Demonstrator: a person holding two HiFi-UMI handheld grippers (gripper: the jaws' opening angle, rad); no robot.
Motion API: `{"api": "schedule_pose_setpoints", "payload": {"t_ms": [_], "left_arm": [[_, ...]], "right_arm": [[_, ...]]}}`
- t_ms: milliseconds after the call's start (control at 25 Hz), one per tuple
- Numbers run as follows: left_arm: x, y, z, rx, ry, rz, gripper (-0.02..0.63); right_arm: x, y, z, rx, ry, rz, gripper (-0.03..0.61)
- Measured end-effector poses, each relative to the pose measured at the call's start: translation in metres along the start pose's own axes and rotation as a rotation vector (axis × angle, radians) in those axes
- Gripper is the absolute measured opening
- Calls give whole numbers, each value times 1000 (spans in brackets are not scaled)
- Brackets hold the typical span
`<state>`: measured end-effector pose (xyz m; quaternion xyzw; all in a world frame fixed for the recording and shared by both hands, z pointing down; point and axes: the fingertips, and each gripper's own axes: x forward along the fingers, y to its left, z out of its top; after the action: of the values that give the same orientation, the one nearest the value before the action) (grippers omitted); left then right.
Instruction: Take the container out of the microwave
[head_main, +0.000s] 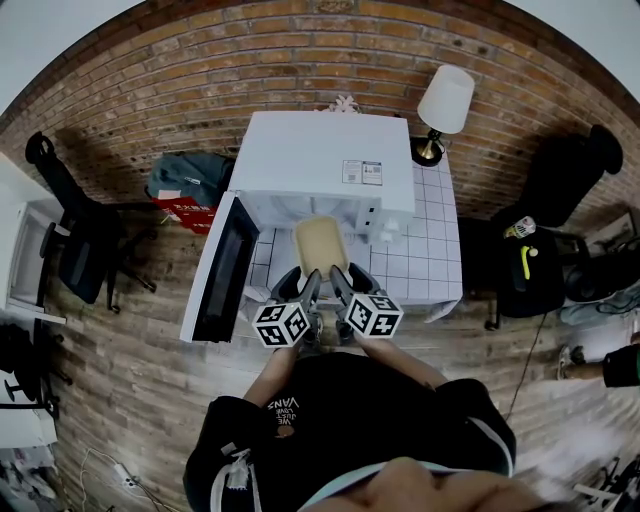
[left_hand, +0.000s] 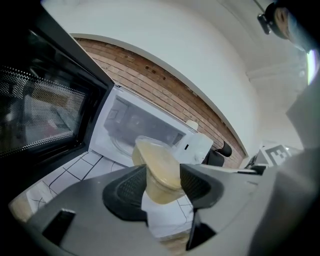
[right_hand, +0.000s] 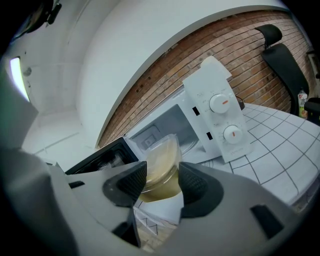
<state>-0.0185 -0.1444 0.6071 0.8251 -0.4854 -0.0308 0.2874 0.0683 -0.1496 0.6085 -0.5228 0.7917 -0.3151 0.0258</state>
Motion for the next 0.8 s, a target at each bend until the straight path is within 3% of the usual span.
{"api": "schedule_pose_setpoints", "payload": {"t_ms": [800], "left_arm": [[-37, -40, -33, -25, -8, 16, 216]], "right_arm": [[-60, -2, -17, -15, 17, 16, 193]]}}
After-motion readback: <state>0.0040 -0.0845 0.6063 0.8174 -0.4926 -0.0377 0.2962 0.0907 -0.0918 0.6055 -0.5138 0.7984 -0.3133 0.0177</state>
